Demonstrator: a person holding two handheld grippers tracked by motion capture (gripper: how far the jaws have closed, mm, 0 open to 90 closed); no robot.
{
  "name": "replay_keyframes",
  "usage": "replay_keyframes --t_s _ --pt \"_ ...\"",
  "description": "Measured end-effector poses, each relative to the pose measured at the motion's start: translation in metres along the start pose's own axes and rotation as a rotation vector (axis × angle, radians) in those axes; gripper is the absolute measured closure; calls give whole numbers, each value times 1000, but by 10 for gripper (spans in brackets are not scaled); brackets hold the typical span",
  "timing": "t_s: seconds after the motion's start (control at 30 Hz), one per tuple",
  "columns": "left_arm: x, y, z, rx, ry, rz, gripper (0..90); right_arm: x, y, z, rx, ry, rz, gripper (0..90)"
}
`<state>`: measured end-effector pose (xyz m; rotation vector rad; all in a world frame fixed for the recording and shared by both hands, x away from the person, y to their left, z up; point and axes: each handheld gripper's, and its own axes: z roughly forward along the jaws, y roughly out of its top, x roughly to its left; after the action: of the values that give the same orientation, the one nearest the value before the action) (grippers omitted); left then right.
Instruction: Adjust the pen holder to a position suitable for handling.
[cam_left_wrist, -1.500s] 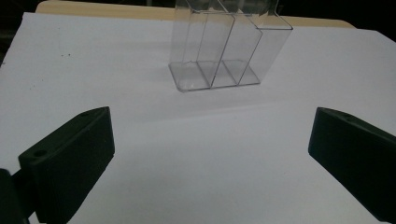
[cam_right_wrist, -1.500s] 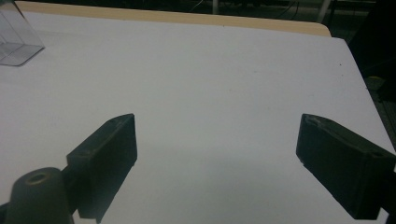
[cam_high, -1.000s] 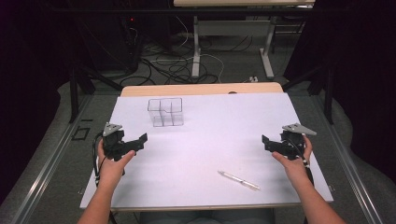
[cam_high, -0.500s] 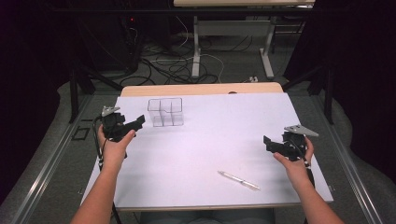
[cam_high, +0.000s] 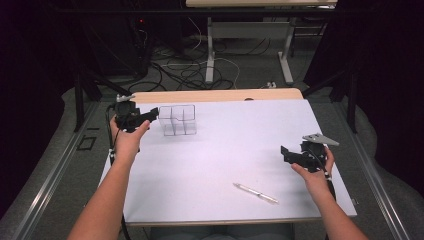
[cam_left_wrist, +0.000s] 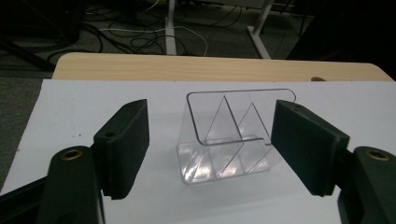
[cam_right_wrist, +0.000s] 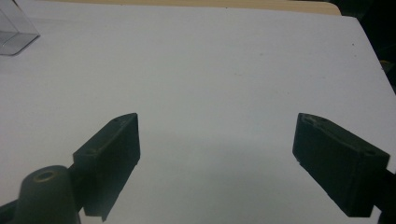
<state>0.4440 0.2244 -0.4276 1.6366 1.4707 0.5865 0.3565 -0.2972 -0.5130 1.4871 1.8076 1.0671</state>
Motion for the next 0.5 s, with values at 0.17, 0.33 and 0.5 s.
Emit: replay_keyframes --t_s 0.17,0.33,0.5 --pt "-3 9 8 14 9 21 331 -1 0 0 1 0 12 143" --pt "-8 15 18 49 29 46 371 -1 -1 0 3 0 4 142" --pt "-13 19 28 70 48 74 408 0 -1 0 7 4 3 142"
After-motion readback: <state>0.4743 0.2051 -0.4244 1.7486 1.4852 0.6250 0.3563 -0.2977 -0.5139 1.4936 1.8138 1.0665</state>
